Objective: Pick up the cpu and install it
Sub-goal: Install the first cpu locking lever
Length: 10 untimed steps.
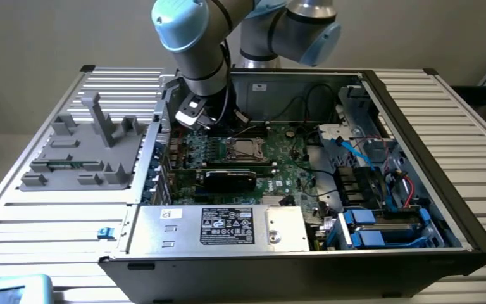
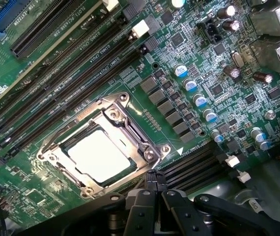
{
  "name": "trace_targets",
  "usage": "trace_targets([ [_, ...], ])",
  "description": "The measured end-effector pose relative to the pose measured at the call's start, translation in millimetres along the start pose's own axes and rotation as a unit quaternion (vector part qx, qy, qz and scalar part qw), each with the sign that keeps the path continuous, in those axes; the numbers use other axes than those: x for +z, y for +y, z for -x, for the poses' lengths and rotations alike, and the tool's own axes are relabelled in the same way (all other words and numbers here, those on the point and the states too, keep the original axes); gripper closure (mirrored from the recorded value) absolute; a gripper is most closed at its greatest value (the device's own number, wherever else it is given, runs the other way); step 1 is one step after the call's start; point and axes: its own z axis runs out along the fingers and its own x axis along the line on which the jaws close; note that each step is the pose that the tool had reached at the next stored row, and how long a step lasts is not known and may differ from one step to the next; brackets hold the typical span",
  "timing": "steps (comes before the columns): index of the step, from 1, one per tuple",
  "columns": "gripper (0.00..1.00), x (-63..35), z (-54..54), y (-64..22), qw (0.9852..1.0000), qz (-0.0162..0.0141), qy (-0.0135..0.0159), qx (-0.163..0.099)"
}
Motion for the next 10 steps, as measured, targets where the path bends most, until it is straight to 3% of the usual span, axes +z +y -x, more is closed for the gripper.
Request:
trace_targets([
  [10, 0.89, 0.8, 0.7, -0.4, 1.0000, -0.0008, 0.0001, 0.002],
])
